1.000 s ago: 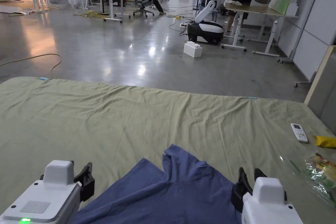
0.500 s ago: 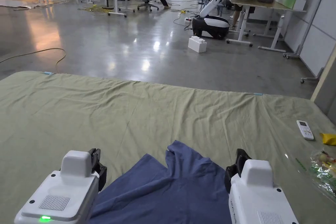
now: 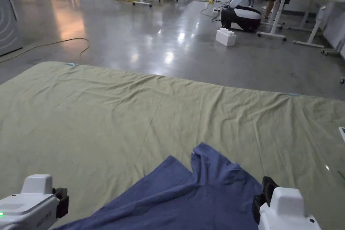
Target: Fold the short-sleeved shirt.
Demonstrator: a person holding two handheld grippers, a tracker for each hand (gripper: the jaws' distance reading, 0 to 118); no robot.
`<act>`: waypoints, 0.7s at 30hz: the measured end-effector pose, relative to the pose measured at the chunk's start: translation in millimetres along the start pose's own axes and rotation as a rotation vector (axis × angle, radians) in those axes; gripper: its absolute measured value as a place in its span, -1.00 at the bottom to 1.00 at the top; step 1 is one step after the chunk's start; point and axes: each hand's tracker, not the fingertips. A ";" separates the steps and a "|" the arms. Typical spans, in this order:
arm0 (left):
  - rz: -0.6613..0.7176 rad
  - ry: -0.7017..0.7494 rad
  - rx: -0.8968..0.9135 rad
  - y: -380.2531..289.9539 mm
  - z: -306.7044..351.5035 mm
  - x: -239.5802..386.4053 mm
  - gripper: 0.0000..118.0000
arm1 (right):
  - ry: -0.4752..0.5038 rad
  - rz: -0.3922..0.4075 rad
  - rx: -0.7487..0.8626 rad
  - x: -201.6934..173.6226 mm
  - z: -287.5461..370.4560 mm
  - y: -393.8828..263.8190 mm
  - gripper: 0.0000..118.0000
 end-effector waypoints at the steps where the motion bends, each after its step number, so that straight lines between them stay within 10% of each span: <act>1: 0.013 0.009 -0.059 -3.0 -10.0 -5.9 -0.92 | 0.002 0.001 -0.010 -0.8 -2.7 -2.4 -0.99; 3: 0.056 0.035 -0.124 -9.1 -23.4 -15.6 -0.84 | 0.006 -0.004 -0.034 -2.0 -7.5 -6.8 -0.99; 7: 0.085 0.045 -0.223 -20.3 -39.4 -23.5 0.11 | 0.012 0.004 -0.066 -4.9 -12.9 -14.9 -0.99; 21: 0.030 0.099 -0.300 -51.0 -78.2 -16.6 -0.25 | 0.024 0.015 -0.136 -9.2 -21.1 -34.7 -0.99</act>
